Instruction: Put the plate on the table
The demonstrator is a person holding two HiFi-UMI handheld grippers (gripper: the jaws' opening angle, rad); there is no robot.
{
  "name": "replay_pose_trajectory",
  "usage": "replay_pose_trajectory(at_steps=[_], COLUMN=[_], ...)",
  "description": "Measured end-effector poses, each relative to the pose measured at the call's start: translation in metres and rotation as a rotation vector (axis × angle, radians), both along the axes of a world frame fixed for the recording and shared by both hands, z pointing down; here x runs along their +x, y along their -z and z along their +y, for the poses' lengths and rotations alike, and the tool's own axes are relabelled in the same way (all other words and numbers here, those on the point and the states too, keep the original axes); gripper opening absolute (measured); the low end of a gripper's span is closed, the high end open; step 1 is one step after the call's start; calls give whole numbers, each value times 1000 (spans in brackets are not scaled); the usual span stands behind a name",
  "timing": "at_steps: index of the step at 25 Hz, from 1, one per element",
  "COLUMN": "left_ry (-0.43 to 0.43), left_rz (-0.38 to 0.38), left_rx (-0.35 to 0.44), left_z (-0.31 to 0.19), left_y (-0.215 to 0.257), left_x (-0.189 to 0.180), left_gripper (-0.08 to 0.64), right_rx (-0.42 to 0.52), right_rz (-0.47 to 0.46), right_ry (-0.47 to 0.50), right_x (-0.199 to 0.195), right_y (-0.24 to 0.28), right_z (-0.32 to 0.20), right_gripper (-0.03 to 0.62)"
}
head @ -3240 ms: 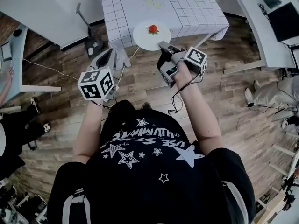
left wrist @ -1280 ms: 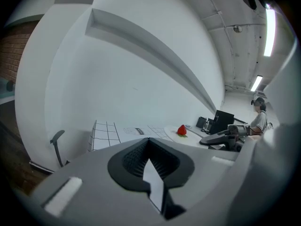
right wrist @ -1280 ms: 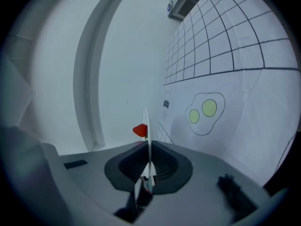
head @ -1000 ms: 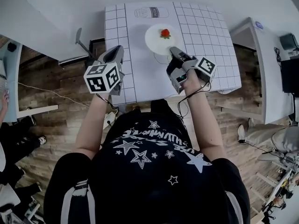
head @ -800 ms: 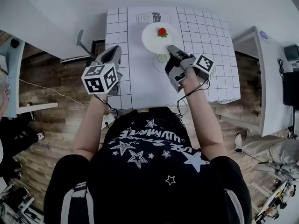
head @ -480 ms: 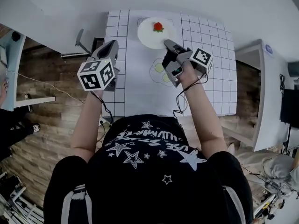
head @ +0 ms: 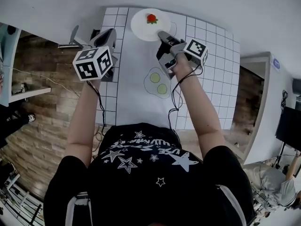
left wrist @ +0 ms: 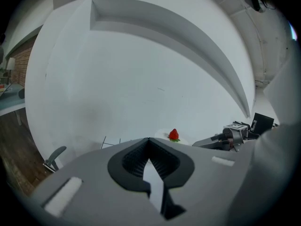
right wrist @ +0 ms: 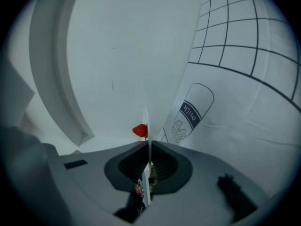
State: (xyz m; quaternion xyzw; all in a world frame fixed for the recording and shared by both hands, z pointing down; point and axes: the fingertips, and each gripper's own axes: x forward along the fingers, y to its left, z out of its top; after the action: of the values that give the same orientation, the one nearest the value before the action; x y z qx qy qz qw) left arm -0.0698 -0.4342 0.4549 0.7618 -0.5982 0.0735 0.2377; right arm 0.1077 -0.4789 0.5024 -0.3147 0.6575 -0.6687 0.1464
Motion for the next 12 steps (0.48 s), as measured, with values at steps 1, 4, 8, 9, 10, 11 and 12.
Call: replay_pose_trajectory(at_steps=[1, 4, 8, 9, 10, 11, 12], left_ry=[8, 43, 76, 80, 84, 88, 91], left_rz=[2, 11, 14, 11, 8, 5, 2], left_rx=[-4, -18, -32, -34, -31, -23, -11], left_z=[-6, -24, -44, -44, -40, -32, -21], left_y=[-2, -9, -20, -22, -23, -23, -22], left_x=[-1, -10, -21, -22, -22, -22, -20], left_gripper=[9, 9, 9, 9, 9, 9, 9], right_rx=[-5, -25, -42, -45, -46, -41, -30], right_rz=[2, 5, 9, 12, 15, 17, 18], right_ry=[4, 10, 26, 30, 34, 39, 47], right_x=[-2, -10, -23, -25, -25, -26, -26], right_y=[-5, -20, -37, -42, -46, -48, -49], right_z=[-8, -30, -53, -54, -51, -44, -34], right_gripper=[20, 20, 20, 20, 20, 20, 20])
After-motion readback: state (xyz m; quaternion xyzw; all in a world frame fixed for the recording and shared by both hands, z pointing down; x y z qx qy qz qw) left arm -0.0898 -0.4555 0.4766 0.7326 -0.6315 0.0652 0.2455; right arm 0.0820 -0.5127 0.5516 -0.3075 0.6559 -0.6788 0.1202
